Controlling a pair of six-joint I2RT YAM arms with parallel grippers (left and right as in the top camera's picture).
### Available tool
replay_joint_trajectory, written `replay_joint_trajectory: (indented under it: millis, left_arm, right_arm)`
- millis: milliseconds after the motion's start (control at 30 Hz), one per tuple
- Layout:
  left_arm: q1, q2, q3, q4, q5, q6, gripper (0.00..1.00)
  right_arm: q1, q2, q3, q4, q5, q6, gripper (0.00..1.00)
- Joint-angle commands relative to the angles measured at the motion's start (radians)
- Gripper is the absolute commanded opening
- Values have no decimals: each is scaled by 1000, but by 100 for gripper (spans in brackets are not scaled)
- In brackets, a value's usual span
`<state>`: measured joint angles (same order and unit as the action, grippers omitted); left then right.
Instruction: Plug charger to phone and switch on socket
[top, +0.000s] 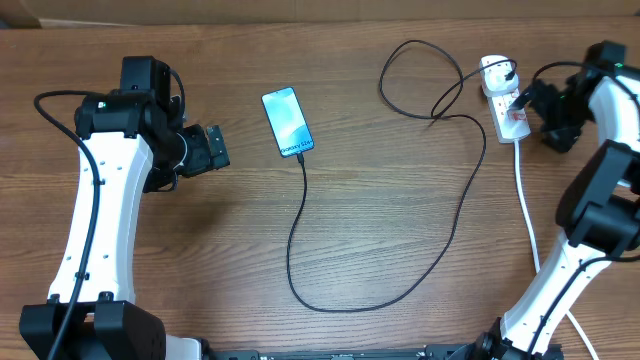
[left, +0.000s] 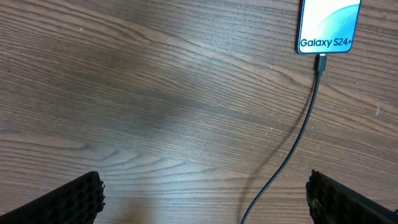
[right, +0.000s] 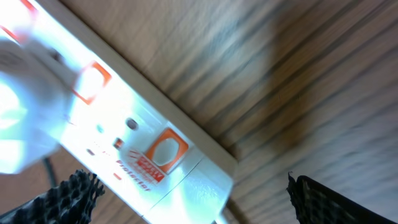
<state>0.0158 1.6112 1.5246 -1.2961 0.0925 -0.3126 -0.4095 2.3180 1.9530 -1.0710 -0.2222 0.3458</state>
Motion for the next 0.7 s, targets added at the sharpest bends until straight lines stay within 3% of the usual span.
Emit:
replay_joint_trajectory:
  millis: [0, 367, 533, 667]
  left_arm:
    - [6, -1, -8, 1, -7, -9, 99]
    - [6, -1, -8, 1, -7, -9, 100]
    - [6, -1, -8, 1, -7, -9, 99]
    - [6, -1, -8, 1, -7, -9, 100]
  right_arm:
    - [-32, -138, 59, -20, -19, 5, 100]
    - [-46, -483, 59, -189, -98, 5, 100]
    - [-46, -558, 59, -366, -178, -2, 100]
    - [-46, -583, 58, -456, -274, -103, 100]
